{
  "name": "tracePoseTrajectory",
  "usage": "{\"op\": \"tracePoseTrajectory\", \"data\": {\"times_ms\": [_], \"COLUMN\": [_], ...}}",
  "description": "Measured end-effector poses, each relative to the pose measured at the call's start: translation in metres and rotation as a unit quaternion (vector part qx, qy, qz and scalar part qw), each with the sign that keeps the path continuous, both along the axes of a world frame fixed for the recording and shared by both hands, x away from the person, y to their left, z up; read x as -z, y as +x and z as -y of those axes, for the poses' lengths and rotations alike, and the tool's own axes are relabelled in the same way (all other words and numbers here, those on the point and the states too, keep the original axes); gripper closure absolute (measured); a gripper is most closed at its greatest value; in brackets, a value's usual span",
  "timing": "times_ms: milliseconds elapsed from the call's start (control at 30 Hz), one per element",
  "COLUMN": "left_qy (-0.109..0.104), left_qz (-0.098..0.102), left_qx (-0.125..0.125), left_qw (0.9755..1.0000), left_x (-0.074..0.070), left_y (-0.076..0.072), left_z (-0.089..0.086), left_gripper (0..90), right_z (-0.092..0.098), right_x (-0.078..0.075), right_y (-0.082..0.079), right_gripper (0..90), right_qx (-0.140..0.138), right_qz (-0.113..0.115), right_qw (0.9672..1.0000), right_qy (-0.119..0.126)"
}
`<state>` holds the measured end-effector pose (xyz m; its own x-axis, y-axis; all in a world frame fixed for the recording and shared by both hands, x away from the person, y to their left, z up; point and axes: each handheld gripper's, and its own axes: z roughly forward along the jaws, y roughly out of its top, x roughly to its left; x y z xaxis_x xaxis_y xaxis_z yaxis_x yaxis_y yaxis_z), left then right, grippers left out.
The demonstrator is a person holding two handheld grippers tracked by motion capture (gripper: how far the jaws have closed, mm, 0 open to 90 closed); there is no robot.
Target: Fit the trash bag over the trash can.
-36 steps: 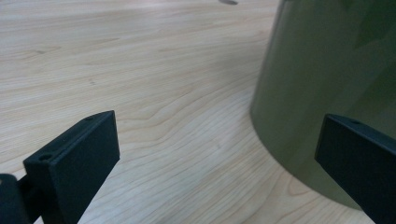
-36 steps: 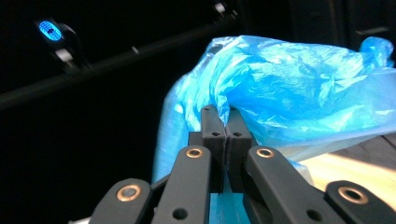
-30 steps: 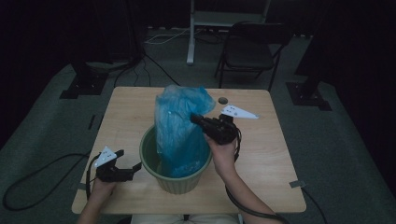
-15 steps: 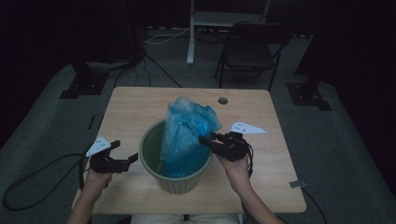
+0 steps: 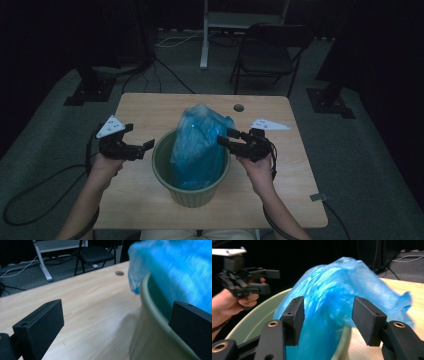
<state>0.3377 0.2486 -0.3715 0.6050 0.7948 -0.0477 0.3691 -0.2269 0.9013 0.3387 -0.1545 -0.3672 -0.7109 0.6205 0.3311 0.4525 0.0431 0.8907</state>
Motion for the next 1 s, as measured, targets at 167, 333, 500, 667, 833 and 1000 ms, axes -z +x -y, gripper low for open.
{"op": "tracePoseTrajectory", "data": {"times_ms": [167,333,500,667,833,1000], "left_qy": [-0.017,-0.032,-0.024,0.052,0.068,0.059], "left_qz": [-0.01,-0.029,-0.063,-0.112,-0.124,-0.117], "left_qx": [0.012,0.038,0.061,0.091,0.1,0.11], "left_qw": [0.9997,0.9984,0.9959,0.9881,0.9849,0.9852], "left_x": [-0.022,-0.033,-0.038,-0.03,-0.027,-0.028], "left_y": [0.018,0.04,0.06,0.083,0.087,0.085], "left_z": [0.022,0.045,0.064,0.098,0.11,0.11], "left_gripper": [0.5,0.5,0.5,0.5,21.6,47.2], "right_z": [0.007,0.015,0.013,-0.005,-0.018,-0.024], "right_x": [-0.005,-0.011,-0.013,-0.008,-0.006,-0.002], "right_y": [0.014,0.015,0.019,0.035,0.042,0.047], "right_gripper": [40.4,36.3,34.7,31.5,37.5,47.3], "right_qx": [0.016,0.022,0.019,0.001,-0.006,-0.004], "right_qz": [-0.01,-0.009,-0.011,-0.032,-0.038,-0.039], "right_qw": [0.9998,0.9997,0.9997,0.9995,0.9991,0.9984], "right_qy": [-0.004,0.012,0.011,-0.007,-0.02,-0.04]}}
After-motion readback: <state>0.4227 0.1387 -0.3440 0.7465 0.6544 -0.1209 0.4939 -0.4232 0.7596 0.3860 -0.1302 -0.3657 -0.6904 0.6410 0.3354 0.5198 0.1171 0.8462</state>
